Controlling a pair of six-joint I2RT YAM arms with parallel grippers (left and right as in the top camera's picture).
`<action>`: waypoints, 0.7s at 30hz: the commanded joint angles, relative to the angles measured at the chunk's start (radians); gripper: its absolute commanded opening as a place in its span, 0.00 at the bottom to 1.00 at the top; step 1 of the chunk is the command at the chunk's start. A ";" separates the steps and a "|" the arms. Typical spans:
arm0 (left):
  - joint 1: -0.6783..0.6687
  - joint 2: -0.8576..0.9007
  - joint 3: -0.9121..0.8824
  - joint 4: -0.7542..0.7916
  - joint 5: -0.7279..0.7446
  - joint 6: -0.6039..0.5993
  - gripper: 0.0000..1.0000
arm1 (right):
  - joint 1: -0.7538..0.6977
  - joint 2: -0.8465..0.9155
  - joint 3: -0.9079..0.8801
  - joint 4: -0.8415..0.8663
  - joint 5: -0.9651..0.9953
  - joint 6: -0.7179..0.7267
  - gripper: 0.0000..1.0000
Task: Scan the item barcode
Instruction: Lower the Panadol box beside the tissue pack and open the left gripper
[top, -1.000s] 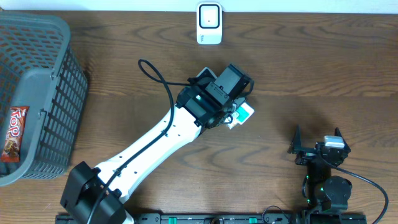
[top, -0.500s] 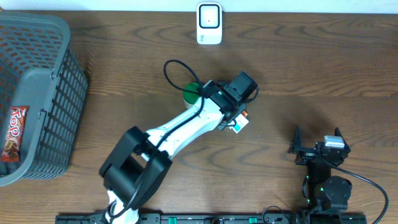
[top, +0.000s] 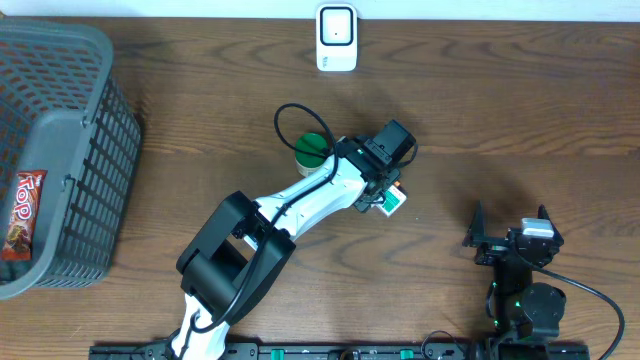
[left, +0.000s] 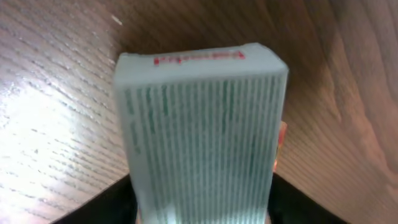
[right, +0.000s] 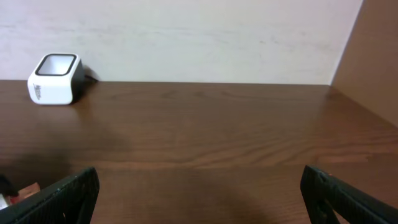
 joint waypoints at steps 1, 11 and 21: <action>0.002 -0.010 0.017 -0.002 0.023 -0.012 0.75 | 0.010 -0.007 -0.001 -0.006 -0.004 -0.008 0.99; 0.060 -0.199 0.017 -0.013 0.026 0.118 0.80 | 0.010 -0.007 -0.001 -0.006 -0.004 -0.007 0.99; 0.154 -0.496 0.017 -0.196 -0.206 0.203 0.84 | 0.010 -0.007 -0.001 -0.006 -0.004 -0.008 0.99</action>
